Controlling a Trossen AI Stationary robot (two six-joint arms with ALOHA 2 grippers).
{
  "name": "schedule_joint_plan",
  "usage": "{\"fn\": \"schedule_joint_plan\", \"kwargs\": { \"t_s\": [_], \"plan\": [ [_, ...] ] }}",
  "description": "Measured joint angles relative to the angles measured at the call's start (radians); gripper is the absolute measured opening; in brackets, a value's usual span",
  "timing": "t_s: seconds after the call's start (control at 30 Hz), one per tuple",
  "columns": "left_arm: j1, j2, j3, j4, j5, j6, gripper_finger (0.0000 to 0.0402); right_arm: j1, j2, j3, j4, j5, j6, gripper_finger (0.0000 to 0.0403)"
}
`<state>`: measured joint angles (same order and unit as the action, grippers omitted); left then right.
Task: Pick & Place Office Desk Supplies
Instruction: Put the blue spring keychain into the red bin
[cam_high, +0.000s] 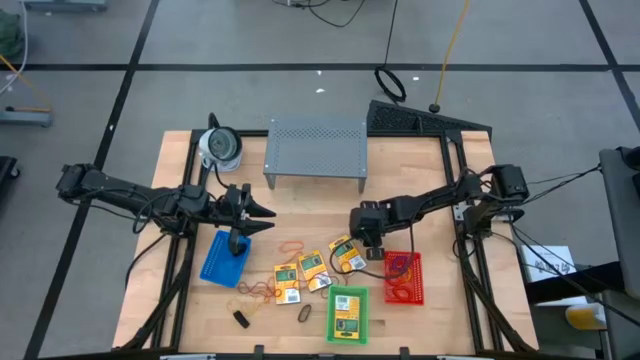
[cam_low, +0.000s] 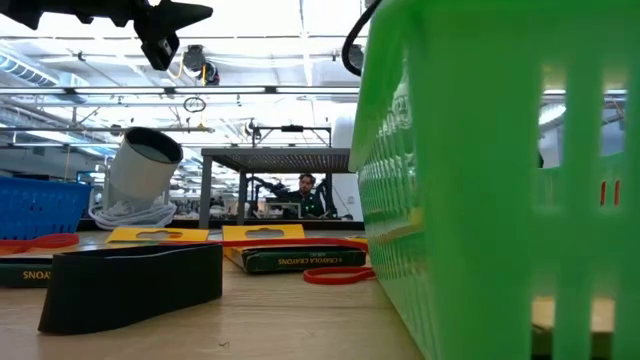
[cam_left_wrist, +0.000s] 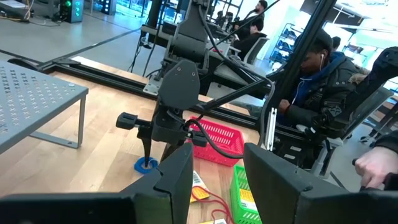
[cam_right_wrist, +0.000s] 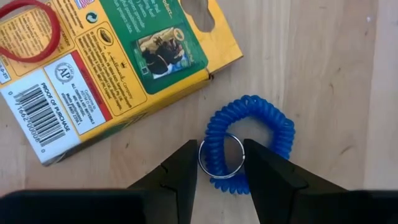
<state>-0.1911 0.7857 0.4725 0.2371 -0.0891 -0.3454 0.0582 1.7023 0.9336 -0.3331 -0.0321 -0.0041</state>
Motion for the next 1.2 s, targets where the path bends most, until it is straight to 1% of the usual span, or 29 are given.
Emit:
{"fn": "schedule_joint_plan", "kwargs": {
  "t_s": [0.17,0.27,0.37,0.6,0.63,0.83,1.0,1.2],
  "plan": [
    [0.000,0.000,0.000,0.000,0.000,0.000,0.0152,0.000,-0.001,-0.020,0.029,0.000,-0.001,0.0117],
    [0.000,0.000,0.000,0.000,0.000,0.001,0.0152,0.001,-0.001,-0.021,0.039,-0.004,0.000,0.0108],
    [0.000,0.000,0.000,0.000,0.000,0.001,0.0152,0.001,0.000,-0.022,0.051,-0.026,0.000,0.0088],
    [0.000,0.000,0.000,0.000,0.000,-0.006,0.0152,0.002,0.001,-0.042,0.099,-0.050,0.000,0.0017],
    [0.000,0.000,0.000,0.000,0.000,-0.009,0.0152,0.002,0.001,-0.045,0.100,-0.051,0.000,0.0012],
    [0.000,0.000,0.000,0.000,0.000,-0.026,0.0152,0.015,0.001,-0.054,0.106,-0.043,-0.008,0.0007],
    [0.000,0.000,0.000,0.000,0.000,-0.035,0.0152,0.042,-0.037,-0.058,0.112,-0.010,-0.011,0.0005],
    [0.000,0.000,0.000,0.001,0.000,-0.039,0.0152,0.073,-0.182,-0.058,0.105,0.034,-0.014,0.0005]
  ]
}}
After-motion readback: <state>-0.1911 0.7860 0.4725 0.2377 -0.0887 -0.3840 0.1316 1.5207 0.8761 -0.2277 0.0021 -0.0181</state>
